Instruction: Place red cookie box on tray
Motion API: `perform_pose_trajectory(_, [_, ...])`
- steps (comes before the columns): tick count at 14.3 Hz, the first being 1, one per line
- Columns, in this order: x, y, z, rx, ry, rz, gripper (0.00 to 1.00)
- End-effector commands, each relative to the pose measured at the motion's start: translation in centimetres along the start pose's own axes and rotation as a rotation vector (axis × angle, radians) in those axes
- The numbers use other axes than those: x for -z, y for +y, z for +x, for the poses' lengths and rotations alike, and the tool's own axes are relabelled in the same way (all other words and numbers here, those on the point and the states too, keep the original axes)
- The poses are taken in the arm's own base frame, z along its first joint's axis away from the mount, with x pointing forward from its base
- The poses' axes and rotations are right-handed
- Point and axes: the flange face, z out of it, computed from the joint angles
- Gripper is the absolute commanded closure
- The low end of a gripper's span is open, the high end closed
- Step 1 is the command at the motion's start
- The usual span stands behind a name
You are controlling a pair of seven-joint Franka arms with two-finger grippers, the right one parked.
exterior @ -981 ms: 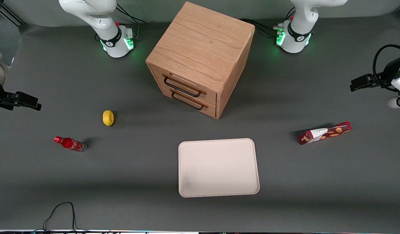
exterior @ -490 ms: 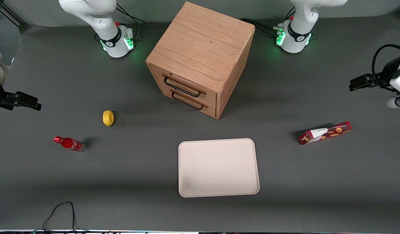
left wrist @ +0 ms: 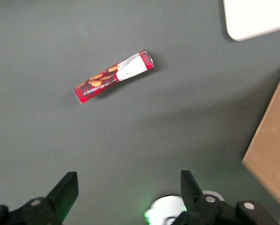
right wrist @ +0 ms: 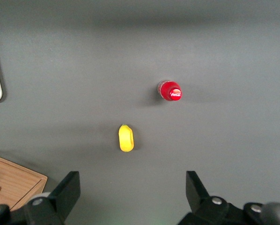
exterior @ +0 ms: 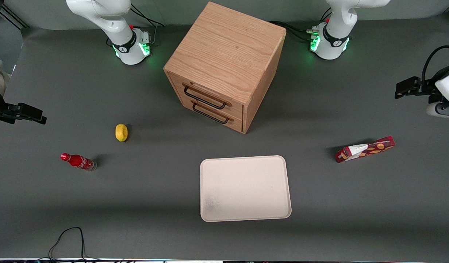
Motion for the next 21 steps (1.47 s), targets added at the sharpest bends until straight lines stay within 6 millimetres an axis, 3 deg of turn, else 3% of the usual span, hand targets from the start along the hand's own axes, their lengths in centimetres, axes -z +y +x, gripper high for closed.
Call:
perform_pose_trajectory(1, [0.6,-2.9,-0.4,-0.271,0.015,0.038,0.02])
perform_pose_trajectory(5, [-0.4,-8.1,-1.2,-0.663,0.046,0.051,0.02])
perform_pose_trajectory(6, [-0.4,-8.6,-1.2,-0.761,0.051,0.061,0.02])
perform_pose_trajectory(12, [-4.3,-7.3,1.6,-1.121,0.007,-0.003,0.01])
perform_pose_trajectory(16, [-8.8,-6.8,2.0,-1.170,-0.004,-0.036,0.02])
perform_pose_trajectory(21, [-18.5,-5.6,3.2,-1.189,0.037,0.031,0.02])
